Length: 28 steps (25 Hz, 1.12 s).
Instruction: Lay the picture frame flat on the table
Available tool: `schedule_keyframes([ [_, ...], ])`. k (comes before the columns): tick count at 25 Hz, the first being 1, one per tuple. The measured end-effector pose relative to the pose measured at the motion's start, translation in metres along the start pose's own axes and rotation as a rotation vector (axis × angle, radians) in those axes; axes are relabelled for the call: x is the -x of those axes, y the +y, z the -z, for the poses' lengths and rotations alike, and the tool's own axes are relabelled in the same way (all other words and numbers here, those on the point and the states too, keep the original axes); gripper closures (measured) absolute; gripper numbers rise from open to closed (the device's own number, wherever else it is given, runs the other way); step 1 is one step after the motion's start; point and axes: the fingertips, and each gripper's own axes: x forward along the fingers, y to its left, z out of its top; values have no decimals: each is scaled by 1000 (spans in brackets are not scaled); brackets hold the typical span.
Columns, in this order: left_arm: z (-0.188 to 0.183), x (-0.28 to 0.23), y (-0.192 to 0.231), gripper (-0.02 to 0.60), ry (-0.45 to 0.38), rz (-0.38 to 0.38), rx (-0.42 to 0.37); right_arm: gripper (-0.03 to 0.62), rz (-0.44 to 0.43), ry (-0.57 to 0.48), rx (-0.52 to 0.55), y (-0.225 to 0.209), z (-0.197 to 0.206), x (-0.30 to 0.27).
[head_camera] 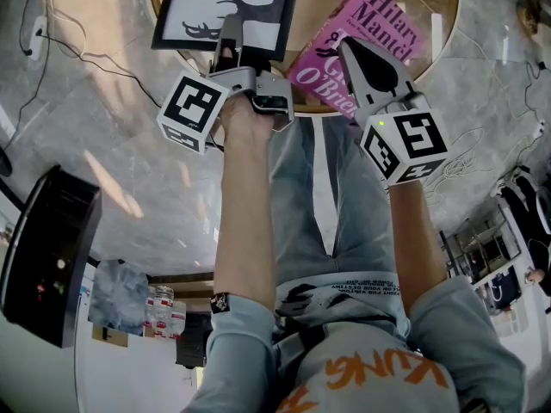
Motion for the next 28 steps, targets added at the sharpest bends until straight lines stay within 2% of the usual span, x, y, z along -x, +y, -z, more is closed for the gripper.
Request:
schedule_keyframes([
  [2, 7, 1, 1, 397, 32, 7, -7, 595, -1, -2, -2, 1, 3, 3],
  [3, 10, 2, 2, 364, 44, 11, -4, 595, -1, -2, -2, 2, 5, 4],
  [6, 16, 6, 4, 361, 57, 17, 6, 596, -3, -4, -4, 4, 8, 7],
  [12, 20, 18, 12, 273, 95, -14, -13, 597, -9, -12, -8, 12, 13, 11],
  [18, 28, 30, 4, 219, 145, -14, -60, 596, -15, -13, -4, 18, 17, 14],
  [22, 35, 38, 6, 212, 194, -40, -120, 597, -19, -15, -3, 21, 18, 15],
  [28, 39, 49, 23, 213, 202, -60, -47, 597, -28, -15, 0, 27, 20, 14],
])
